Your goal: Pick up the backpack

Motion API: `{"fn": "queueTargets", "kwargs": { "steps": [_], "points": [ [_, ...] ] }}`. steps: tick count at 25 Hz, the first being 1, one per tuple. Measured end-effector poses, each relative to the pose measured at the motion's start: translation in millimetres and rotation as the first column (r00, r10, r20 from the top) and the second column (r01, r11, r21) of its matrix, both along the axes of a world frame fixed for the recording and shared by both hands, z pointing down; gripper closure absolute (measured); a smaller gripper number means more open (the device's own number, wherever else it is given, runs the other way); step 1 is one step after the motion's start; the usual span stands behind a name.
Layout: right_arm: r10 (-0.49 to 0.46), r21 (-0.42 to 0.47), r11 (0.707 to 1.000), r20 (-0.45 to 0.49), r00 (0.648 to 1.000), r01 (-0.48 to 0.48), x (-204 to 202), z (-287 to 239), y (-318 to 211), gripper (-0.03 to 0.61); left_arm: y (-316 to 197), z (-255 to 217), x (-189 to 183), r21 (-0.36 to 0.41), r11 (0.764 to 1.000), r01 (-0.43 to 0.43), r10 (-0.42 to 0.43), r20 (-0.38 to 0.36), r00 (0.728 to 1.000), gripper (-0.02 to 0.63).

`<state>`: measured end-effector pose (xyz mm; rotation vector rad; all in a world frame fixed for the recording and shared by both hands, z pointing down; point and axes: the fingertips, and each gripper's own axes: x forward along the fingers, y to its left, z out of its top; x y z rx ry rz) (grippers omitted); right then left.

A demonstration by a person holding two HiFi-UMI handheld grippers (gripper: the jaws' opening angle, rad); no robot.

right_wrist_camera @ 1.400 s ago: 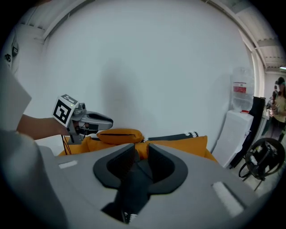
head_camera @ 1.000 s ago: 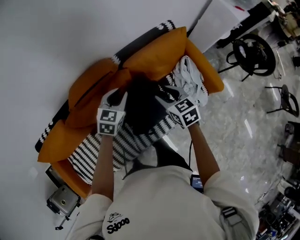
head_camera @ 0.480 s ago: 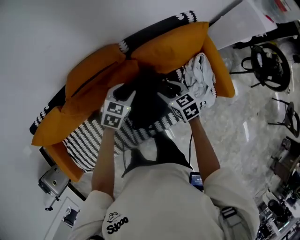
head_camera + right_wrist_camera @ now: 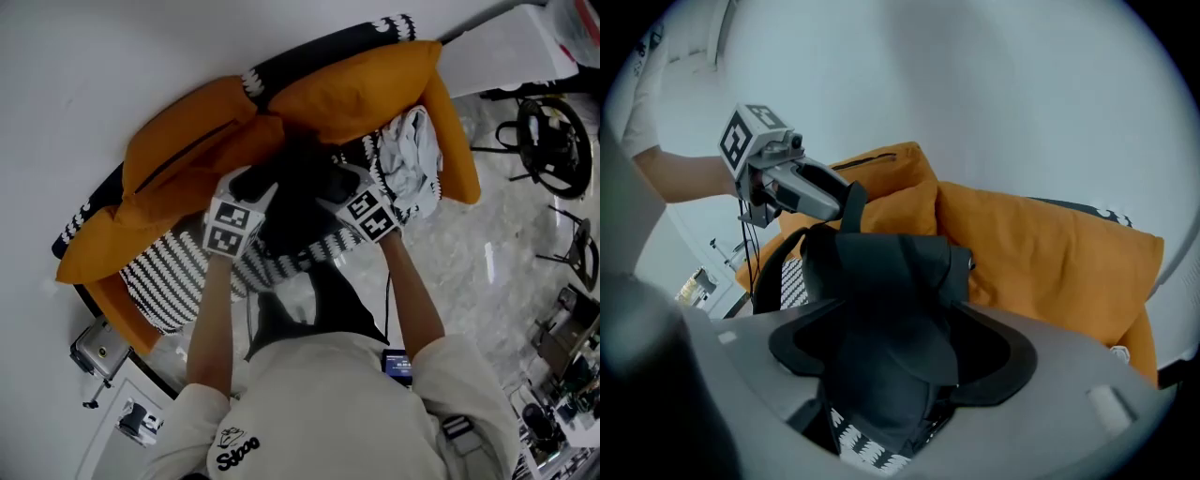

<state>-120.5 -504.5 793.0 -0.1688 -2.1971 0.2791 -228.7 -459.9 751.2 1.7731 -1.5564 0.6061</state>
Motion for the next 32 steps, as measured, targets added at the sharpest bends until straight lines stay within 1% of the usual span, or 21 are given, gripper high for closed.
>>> {"fn": "queueTargets", "kwargs": {
  "steps": [4,6,9,12,14,17,23,26,32],
  "points": [
    [-0.061,0.002,0.998,-0.018,0.998,0.061,-4,20,1,0.209,-1,13,-1,-0.028,1.0,0.005,-0.005,-0.015,1.0,0.383],
    [-0.068,0.0,0.998,-0.014,0.998,0.068,-8,27,-1,0.203,-2,19,0,-0.044,0.999,0.008,-0.009,-0.025,1.0,0.383],
    [-0.073,-0.014,0.997,-0.007,0.997,0.073,-13,34,-1,0.199,1,30,-6,-0.05,0.998,0.043,-0.044,-0.032,0.999,0.383],
    [-0.072,-0.017,0.997,-0.015,0.997,0.072,-15,36,-1,0.212,1,30,-9,-0.046,0.997,0.068,-0.07,-0.024,0.997,0.391],
    [-0.06,-0.031,0.998,-0.015,0.998,0.06,-16,34,2,0.233,1,28,-11,-0.043,0.996,0.076,-0.076,-0.018,0.997,0.413],
    [-0.027,-0.047,0.999,-0.011,1.0,0.026,-15,31,8,0.29,3,28,-13,-0.045,0.996,0.076,-0.077,-0.01,0.997,0.449],
    [0.085,-0.066,0.994,0.009,0.996,-0.085,-9,17,6,0.404,9,25,-13,-0.028,0.994,0.107,-0.108,-0.02,0.994,0.543],
    [0.131,-0.078,0.989,0.019,0.991,-0.129,-7,8,4,0.438,12,21,-12,-0.022,0.993,0.117,-0.117,-0.007,0.993,0.571],
    [0.182,-0.072,0.981,0.035,0.983,-0.18,3,-16,14,0.475,21,-1,-7,0.009,0.992,0.125,-0.126,0.019,0.992,0.588]
  ]
}}
